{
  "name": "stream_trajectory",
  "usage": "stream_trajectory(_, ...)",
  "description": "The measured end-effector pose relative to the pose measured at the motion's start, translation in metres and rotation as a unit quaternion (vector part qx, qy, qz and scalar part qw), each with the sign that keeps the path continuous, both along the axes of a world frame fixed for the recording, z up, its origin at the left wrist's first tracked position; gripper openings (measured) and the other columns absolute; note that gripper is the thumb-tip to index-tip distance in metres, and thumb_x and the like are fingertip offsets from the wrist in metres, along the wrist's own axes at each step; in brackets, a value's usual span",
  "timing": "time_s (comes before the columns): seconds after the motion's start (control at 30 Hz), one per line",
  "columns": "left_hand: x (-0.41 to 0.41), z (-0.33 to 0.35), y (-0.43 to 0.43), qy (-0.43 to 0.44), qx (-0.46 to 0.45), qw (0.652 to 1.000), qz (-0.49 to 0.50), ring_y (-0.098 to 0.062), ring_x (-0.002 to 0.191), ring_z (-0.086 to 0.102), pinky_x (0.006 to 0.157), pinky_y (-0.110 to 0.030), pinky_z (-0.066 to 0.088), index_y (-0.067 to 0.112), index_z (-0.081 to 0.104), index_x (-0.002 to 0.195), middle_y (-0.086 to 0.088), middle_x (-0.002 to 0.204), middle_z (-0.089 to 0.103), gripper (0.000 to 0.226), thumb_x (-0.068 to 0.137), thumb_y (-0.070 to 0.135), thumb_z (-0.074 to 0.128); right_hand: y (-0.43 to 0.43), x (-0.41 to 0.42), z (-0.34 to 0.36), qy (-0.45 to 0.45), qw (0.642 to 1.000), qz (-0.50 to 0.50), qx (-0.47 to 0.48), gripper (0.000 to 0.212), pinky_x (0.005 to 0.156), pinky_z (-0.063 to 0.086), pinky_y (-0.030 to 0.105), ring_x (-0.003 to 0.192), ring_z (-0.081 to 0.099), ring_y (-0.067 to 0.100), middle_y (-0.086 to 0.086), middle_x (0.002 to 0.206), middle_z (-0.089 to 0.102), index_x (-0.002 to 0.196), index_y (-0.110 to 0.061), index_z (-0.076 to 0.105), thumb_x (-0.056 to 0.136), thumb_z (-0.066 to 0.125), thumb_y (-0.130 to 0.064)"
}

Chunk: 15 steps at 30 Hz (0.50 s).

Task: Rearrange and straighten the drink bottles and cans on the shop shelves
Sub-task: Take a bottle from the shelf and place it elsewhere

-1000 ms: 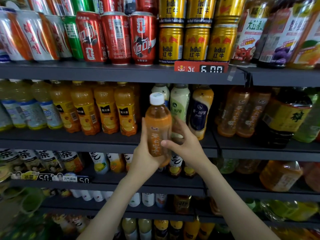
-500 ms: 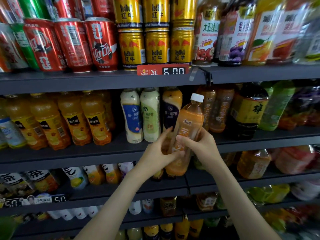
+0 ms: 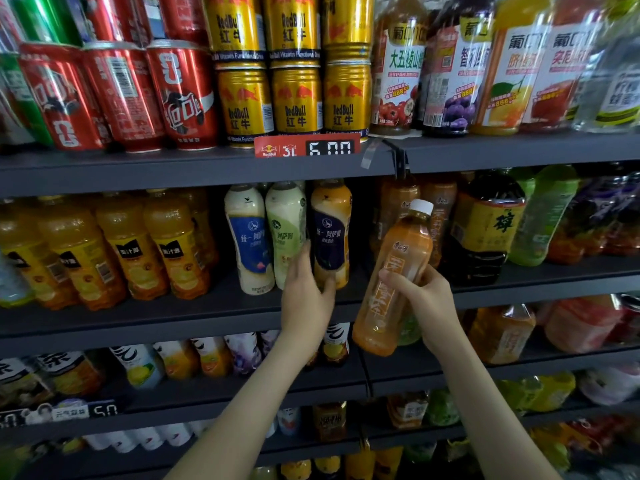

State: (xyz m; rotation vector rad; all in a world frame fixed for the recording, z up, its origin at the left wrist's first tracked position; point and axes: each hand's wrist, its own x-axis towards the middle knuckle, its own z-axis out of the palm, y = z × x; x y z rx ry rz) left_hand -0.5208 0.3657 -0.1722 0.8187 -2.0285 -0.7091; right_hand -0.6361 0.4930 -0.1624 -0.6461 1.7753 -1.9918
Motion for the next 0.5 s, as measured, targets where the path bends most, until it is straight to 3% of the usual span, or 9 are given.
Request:
stream_trajectory(0.1, -0.023, 0.001, 0.008, -0.016, 0.005, 1.0, 0.018, -0.026, 0.132, 0.04, 0.099, -0.038, 0.041, 0.029, -0.005, 0.151, -0.01, 0.148, 0.034, 0.091, 0.09, 0.023, 0.062, 0.004, -0.006, 0.001, 0.031, 0.999, -0.001, 0.007, 0.039, 0.08, 0.056, 0.037, 0.092, 0.069, 0.017, -0.001, 0.098, 0.072, 0.107, -0.019, 0.064, 0.072, 0.082, -0.025)
stream_trajectory(0.17, -0.038, -0.002, 0.01, -0.013, -0.011, 0.999, 0.038, -0.033, 0.133, 0.036, 0.103, -0.041, 0.037, 0.026, -0.011, 0.15, -0.018, 0.145, 0.036, 0.097, 0.089, 0.026, 0.064, 0.007, -0.01, 0.0, 0.044, 0.999, -0.001, 0.007, 0.039, 0.079, 0.056, 0.035, 0.091, 0.069, 0.015, -0.002, 0.097, 0.072, 0.106, -0.02, 0.064, 0.072, 0.082, -0.026)
stream_trajectory(0.23, -0.051, -0.003, 0.011, -0.04, -0.037, 0.995, 0.085, -0.04, 0.121, 0.045, 0.1, -0.045, 0.039, 0.023, -0.013, 0.148, -0.025, 0.132, 0.046, 0.099, 0.088, 0.032, 0.065, 0.011, -0.014, -0.001, 0.049, 0.999, 0.0, 0.003, 0.039, 0.079, 0.055, 0.034, 0.091, 0.069, 0.015, -0.002, 0.097, 0.072, 0.106, -0.02, 0.065, 0.072, 0.082, -0.026)
stream_trajectory(0.33, -0.066, -0.003, 0.007, -0.104, -0.088, 0.976, 0.168, -0.039, 0.092, 0.058, 0.081, -0.042, 0.049, 0.01, -0.002, 0.15, -0.026, 0.104, 0.059, 0.105, 0.081, 0.038, 0.072, 0.017, -0.022, -0.003, 0.051, 0.999, -0.004, 0.0, 0.037, 0.076, 0.054, 0.031, 0.091, 0.068, 0.014, -0.003, 0.097, 0.072, 0.105, -0.02, 0.065, 0.072, 0.082, -0.024)
stream_trajectory(0.5, -0.069, -0.001, 0.004, -0.059, 0.005, 0.986, 0.157, -0.039, 0.117, 0.045, 0.096, -0.043, 0.04, -0.003, 0.019, 0.146, -0.025, 0.129, 0.045, 0.086, 0.086, 0.036, 0.066, 0.026, -0.036, -0.008, 0.042, 0.999, 0.008, -0.011, 0.04, 0.083, 0.056, 0.039, 0.093, 0.069, 0.015, -0.002, 0.099, 0.072, 0.107, -0.02, 0.064, 0.072, 0.082, -0.024)
